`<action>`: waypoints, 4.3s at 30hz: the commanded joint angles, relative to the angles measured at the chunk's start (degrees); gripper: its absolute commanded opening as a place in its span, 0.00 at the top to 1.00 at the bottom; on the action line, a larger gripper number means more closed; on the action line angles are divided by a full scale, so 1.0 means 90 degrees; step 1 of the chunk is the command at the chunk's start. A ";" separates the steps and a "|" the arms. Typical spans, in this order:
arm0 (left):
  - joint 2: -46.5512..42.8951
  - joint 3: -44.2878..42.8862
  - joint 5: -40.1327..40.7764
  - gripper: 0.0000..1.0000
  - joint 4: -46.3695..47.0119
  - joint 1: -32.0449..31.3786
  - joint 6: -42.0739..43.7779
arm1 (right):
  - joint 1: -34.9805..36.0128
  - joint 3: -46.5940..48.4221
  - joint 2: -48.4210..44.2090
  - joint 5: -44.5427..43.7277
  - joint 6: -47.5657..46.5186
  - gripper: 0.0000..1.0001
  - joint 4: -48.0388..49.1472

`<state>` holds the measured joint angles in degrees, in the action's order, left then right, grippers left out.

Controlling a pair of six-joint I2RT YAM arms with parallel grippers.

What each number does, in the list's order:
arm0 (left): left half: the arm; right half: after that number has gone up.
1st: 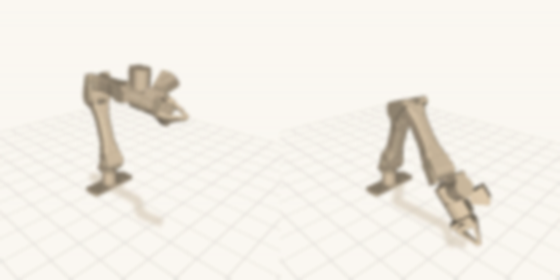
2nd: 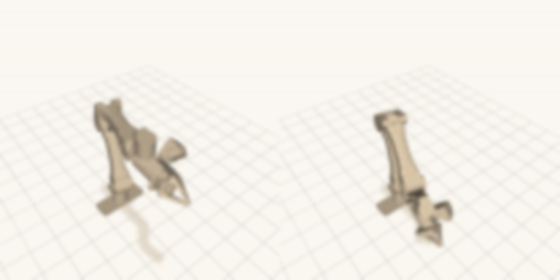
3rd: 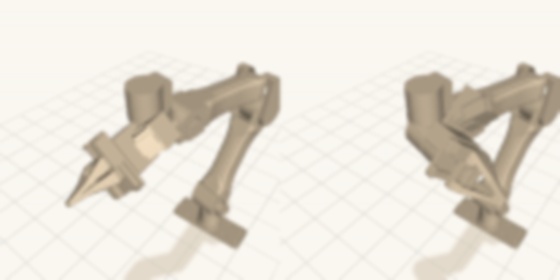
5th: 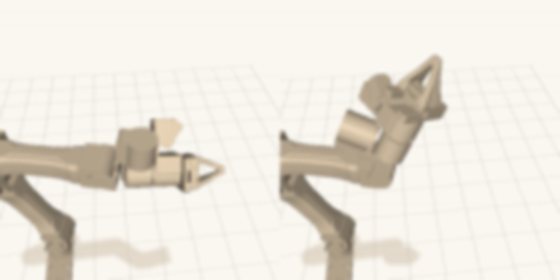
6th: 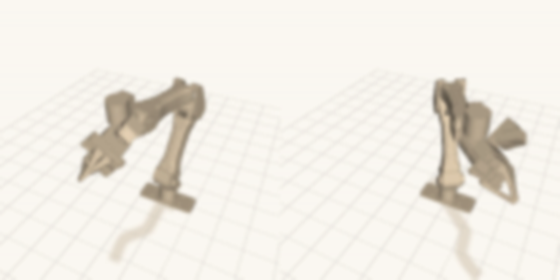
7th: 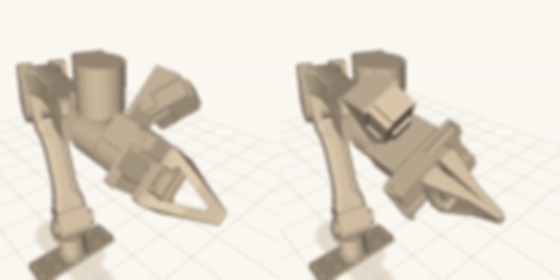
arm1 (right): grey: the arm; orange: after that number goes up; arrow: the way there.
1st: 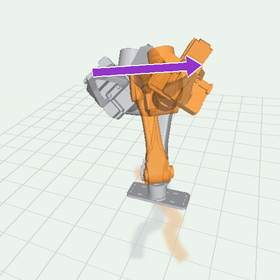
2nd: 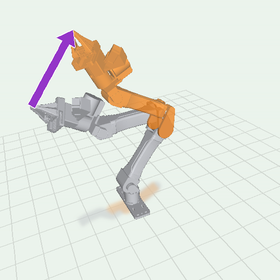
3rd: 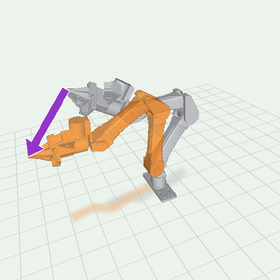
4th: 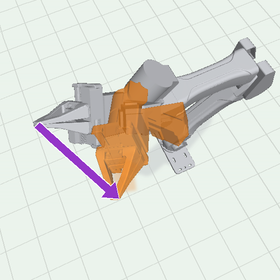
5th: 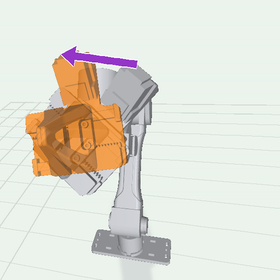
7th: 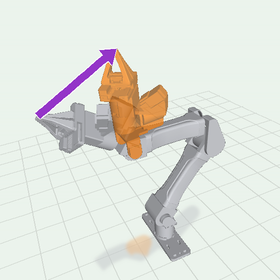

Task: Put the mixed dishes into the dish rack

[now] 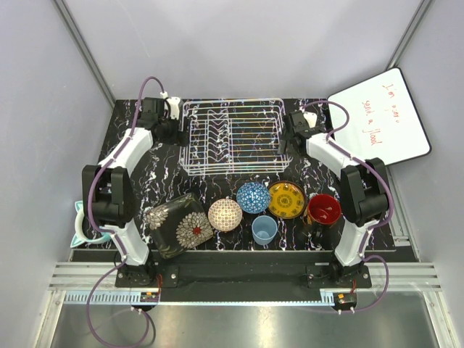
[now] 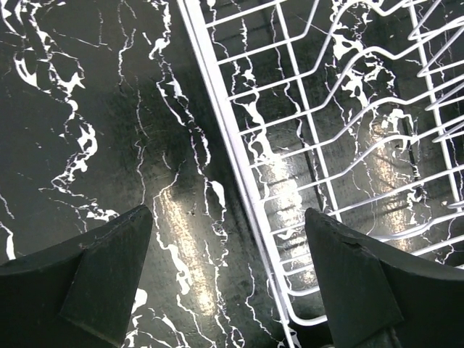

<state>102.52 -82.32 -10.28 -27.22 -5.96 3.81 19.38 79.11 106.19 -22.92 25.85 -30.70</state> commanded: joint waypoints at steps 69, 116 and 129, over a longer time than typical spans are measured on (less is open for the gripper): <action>-0.4419 0.1422 -0.0411 0.01 -0.2015 0.0154 0.0846 | 0.1460 -0.2365 -0.1761 0.2497 -0.0108 0.41 0.0676; -0.2514 -0.0365 -0.4230 0.01 -0.1624 -0.0509 -0.0902 | 0.2017 0.0614 -0.2142 0.3093 -0.0518 1.00 0.0080; -0.2602 0.0298 -0.3136 0.01 -0.1565 -0.1164 -0.0756 | 0.2241 0.1278 -0.1487 0.3074 -0.0587 1.00 0.0208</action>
<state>81.03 -82.02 -44.29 -43.00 -14.76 -3.88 38.44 85.41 93.06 3.75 20.73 -32.73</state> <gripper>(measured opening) 0.987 0.100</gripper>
